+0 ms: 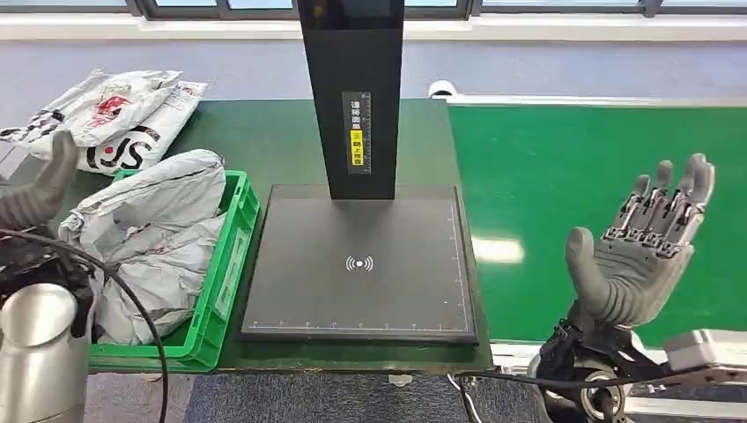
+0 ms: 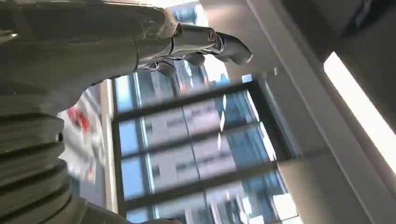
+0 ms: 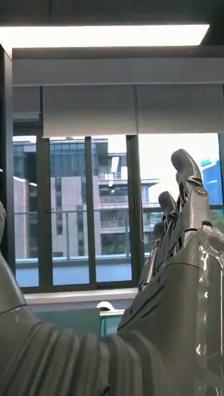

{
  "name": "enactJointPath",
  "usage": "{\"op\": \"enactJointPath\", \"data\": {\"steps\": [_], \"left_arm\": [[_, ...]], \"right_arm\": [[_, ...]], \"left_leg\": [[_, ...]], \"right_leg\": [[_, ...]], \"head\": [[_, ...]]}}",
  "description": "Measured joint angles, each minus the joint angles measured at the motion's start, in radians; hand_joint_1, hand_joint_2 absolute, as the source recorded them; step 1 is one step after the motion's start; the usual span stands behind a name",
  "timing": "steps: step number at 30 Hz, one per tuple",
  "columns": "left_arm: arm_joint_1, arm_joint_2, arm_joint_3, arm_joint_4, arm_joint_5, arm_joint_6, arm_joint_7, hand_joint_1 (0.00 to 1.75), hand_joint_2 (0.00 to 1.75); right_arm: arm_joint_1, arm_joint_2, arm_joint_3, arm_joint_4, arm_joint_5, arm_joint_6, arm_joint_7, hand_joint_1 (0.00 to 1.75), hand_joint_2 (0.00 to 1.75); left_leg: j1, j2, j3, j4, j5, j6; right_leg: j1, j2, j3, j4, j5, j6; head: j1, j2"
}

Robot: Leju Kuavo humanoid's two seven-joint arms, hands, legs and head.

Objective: Moved the parcel from conveyor to table for the left to box.

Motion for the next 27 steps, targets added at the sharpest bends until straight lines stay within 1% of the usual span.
{"op": "enactJointPath", "data": {"steps": [4, 6, 10, 15, 18, 20, 27], "left_arm": [[0.013, -0.039, -0.115, -0.002, 0.161, -0.094, -0.035, 0.0, 1.75], [0.02, -0.07, -0.183, 0.01, 0.216, -0.112, -0.058, 0.0, 1.75], [0.02, -0.113, -0.264, 0.038, 0.297, -0.136, -0.074, 0.0, 1.75], [0.02, -0.189, -0.375, 0.086, 0.39, -0.191, -0.067, 0.0, 1.75], [0.028, -0.254, -0.418, 0.115, 0.433, -0.234, -0.057, 0.0, 1.75], [0.038, -0.28, -0.448, 0.13, 0.437, -0.239, -0.056, 0.0, 1.75], [0.041, -0.321, -0.478, 0.164, 0.438, -0.241, -0.056, 0.0, 1.75]], "right_arm": [[-0.015, 0.0, 0.011, 0.016, -0.002, 0.02, 0.01, 0.0, 1.75], [-0.025, 0.0, 0.022, 0.028, -0.003, 0.025, 0.018, 0.0, 1.75], [-0.031, 0.0, 0.035, 0.045, -0.003, 0.028, 0.025, 0.0, 1.75], [-0.033, 0.0, 0.053, 0.068, -0.002, 0.031, 0.045, 0.0, 1.75], [-0.023, 0.0, 0.058, 0.082, 0.0, 0.032, 0.059, 0.0, 1.75], [-0.013, 0.0, 0.059, 0.089, 0.002, 0.032, 0.059, 0.0, 1.75], [0.002, 0.0, 0.059, 0.106, 0.006, 0.032, 0.059, 0.0, 1.75]], "left_leg": [[-0.001, 0.0, 0.0, 0.0, 0.0, 0.0], [-0.001, 0.0, 0.0, 0.0, 0.0, 0.0], [-0.001, 0.0, 0.0, 0.0, 0.0, 0.0], [-0.001, -0.001, -0.001, 0.0, 0.0, 0.0], [-0.001, -0.001, -0.001, 0.0, -0.001, 0.001], [-0.002, -0.001, -0.001, 0.0, -0.001, 0.002], [-0.002, 0.0, -0.001, 0.0, -0.001, 0.002]], "right_leg": [[-0.001, 0.0, 0.0, 0.0, 0.0, 0.0], [-0.001, 0.0, 0.0, 0.0, 0.0, 0.0], [-0.001, 0.0, 0.0, 0.0, 0.0, 0.0], [-0.001, 0.0, 0.0, 0.0, 0.0, 0.001], [-0.001, -0.001, 0.0, 0.0, 0.0, 0.001], [-0.001, -0.001, 0.0, 0.0, 0.0, 0.001], [-0.001, -0.001, -0.001, 0.0, 0.0, 0.001]], "head": [[0.0, 0.0], [0.0, 0.0], [0.0, 0.0], [0.0, 0.0], [0.0, 0.0], [0.0, 0.0], [0.0, 0.0]]}}
